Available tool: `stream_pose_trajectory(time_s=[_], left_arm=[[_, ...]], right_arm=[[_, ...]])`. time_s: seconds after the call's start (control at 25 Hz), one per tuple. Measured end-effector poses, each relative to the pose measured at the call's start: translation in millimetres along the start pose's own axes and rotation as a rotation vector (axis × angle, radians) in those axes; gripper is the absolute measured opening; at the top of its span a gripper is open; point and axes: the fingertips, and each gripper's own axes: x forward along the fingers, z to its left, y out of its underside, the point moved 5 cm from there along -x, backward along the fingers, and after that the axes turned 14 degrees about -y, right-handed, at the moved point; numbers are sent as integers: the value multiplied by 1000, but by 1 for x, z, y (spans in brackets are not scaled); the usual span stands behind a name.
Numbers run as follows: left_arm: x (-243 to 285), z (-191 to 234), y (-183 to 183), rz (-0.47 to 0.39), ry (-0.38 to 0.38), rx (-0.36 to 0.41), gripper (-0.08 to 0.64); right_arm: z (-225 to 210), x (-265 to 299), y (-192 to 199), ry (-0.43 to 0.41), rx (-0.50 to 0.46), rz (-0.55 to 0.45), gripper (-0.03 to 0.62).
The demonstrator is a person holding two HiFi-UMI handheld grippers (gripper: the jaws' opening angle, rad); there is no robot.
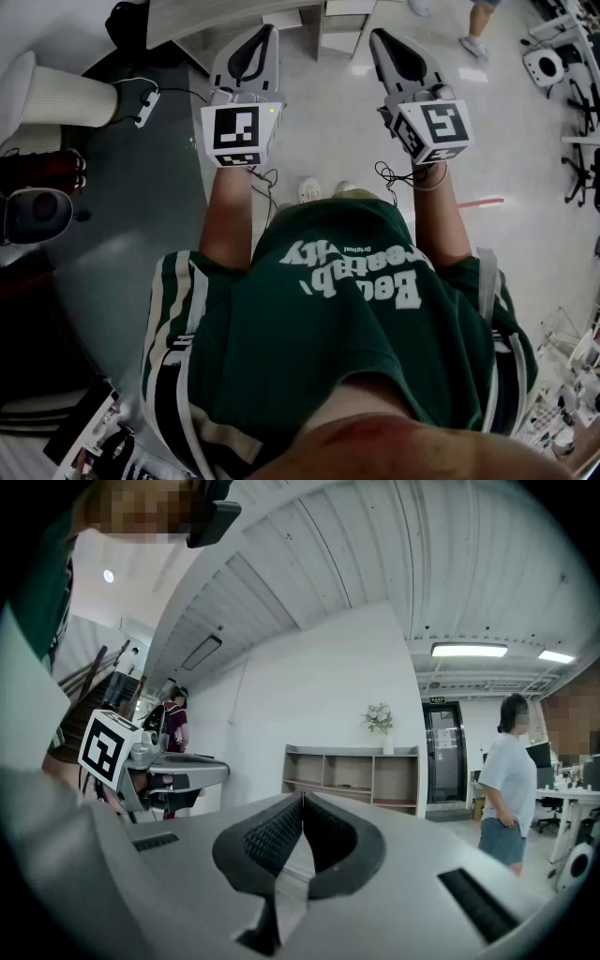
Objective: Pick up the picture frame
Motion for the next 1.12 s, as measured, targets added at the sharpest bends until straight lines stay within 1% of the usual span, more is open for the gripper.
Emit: stream_pose_trajectory(time_s=[0.24, 0.48, 0.64, 0.72, 1.0, 1.12], left_arm=[[-8, 6, -3, 4, 0, 0, 18], [-15, 6, -5, 6, 9, -8, 18], [-18, 14, -1, 0, 17, -10, 18], [-17, 18, 3, -1, 19, -13, 18], [-15, 34, 19, 13, 27, -25, 18], [-10, 32, 22, 31, 35, -37, 18]], right_arm=[[5, -4, -3, 23, -33, 19, 32], [16, -5, -7, 17, -36, 12, 34], [25, 5, -7, 14, -89, -9, 34], [27, 10, -2, 17, -104, -3, 34], [34, 22, 14, 43, -87, 18, 34], [29, 22, 20, 70, -82, 50, 34]])
